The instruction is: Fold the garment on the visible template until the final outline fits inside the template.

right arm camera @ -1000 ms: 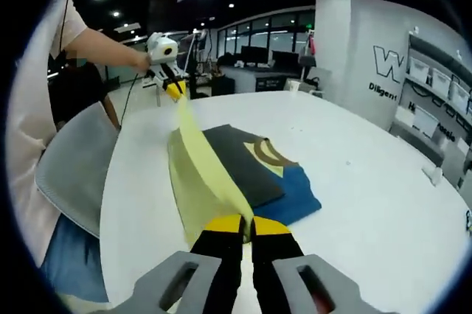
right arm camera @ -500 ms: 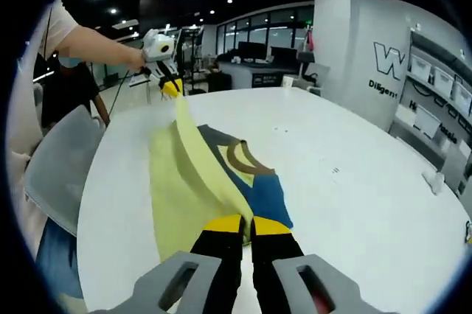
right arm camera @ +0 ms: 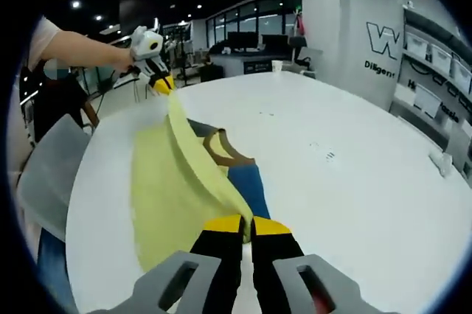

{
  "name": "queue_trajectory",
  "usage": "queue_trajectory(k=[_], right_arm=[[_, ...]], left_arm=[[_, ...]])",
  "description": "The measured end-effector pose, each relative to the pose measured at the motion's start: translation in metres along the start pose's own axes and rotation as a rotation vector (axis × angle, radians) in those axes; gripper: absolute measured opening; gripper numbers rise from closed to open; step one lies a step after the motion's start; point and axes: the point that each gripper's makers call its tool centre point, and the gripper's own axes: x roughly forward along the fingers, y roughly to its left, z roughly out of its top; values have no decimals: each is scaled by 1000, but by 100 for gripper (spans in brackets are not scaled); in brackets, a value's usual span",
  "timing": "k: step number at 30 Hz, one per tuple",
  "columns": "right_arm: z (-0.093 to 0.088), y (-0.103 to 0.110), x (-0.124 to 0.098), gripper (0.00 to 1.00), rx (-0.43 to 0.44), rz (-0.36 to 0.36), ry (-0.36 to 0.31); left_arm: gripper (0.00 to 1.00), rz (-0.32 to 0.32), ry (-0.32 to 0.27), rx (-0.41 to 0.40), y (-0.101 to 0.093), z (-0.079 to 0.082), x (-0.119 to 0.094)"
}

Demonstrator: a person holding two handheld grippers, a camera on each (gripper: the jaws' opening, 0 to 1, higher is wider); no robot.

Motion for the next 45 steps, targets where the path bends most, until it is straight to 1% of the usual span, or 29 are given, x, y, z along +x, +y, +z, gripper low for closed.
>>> queue_trajectory(k=[4,7,10,12,14,19,22,23,24,25,27,29,30,31,33,34,35,37,38,39,41,45], right_arm=[[0,-9,11,0,15,2,7],[-2,-14,21,0,31,8,21],[-5,-17,25,0,46,8,37],[-9,-22,32,0,58,5,48],[-11,-23,35,0,73,3,59],[-15,-27,43,0,103,-7,65],[-20,-29,45,0,115,-16,75],[-21,-31,45,0,118,-21,79],[-22,-32,46,0,129,-24,79],[-22,-32,46,0,160,-28,71],[-26,-34,48,0,186,-37,81],[-27,-35,49,0,174,-51,89],[-27,-35,49,0,176,-55,88],[-25,-36,49,1,182,-63,78],[-24,-38,47,7,170,-75,78],[-23,-38,44,9,173,-84,76],[-21,-38,42,10,176,-86,68],[-18,-37,38,10,170,-97,55],[-17,-34,35,10,182,-97,44],[-16,-32,33,11,183,-97,42],[-16,-25,30,11,178,-97,38],[-17,-4,22,12,173,-83,13]], left_arm=[[0,24,16,-55,14,-5,11],[0,29,32,-86,21,-10,19],[0,41,42,-117,28,-13,27],[1,46,47,-153,32,-15,31],[1,50,59,-188,35,-18,37],[1,64,66,-219,40,-22,46],[1,62,69,-269,42,-24,52],[1,67,69,-269,44,-25,53],[1,73,75,-291,45,-26,55],[1,74,75,-307,45,-26,56],[1,84,81,-335,47,-28,59],[2,91,89,-337,46,-30,62],[2,100,79,-307,47,-28,62],[3,111,75,-297,48,-28,61],[1,129,77,-302,51,-30,57],[3,131,76,-302,51,-30,56],[5,141,69,-301,53,-31,52],[12,150,53,-318,54,-31,45],[16,152,41,-324,53,-31,42],[17,152,29,-322,50,-31,37],[15,149,22,-325,48,-35,28],[16,144,-6,-332,30,-46,11]])
